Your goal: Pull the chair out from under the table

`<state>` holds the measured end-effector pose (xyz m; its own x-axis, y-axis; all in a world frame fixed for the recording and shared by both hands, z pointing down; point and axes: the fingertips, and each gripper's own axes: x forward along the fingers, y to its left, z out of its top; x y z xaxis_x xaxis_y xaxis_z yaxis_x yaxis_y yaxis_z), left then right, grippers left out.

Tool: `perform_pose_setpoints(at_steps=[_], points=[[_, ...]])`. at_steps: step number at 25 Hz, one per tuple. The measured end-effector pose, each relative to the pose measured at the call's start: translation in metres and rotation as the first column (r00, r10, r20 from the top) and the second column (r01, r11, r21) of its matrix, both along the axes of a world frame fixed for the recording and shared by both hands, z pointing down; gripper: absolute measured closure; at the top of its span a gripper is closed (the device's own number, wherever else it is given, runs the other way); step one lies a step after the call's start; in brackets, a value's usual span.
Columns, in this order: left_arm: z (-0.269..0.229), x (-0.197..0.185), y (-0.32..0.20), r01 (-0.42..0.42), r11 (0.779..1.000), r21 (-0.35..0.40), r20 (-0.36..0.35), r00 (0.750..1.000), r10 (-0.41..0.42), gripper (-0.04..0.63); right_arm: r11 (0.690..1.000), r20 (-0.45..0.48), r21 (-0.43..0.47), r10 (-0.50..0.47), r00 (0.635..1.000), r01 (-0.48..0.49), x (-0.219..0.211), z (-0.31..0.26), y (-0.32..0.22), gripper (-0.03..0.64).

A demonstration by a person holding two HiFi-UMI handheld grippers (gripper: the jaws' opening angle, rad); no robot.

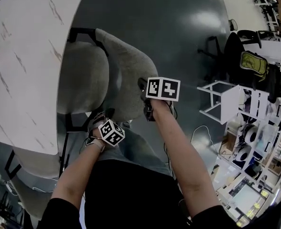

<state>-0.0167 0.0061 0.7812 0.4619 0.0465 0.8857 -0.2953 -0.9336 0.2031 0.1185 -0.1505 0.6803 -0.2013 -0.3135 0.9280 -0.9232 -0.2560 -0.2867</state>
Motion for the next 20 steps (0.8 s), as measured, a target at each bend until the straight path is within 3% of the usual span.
perform_pose_setpoints(at_steps=[11,20], points=[[0.002,0.0,0.0,-0.012,0.998,0.065,0.035,0.999,0.01,0.439,1.0,-0.002,0.008,0.004,1.0,-0.004,0.003,0.0,0.003,0.491],[0.004,0.023,0.011,-0.078,0.993,0.085,0.062,0.995,0.073,0.443,0.998,0.009,0.012,0.06,0.998,-0.06,0.039,0.004,0.024,0.492]])
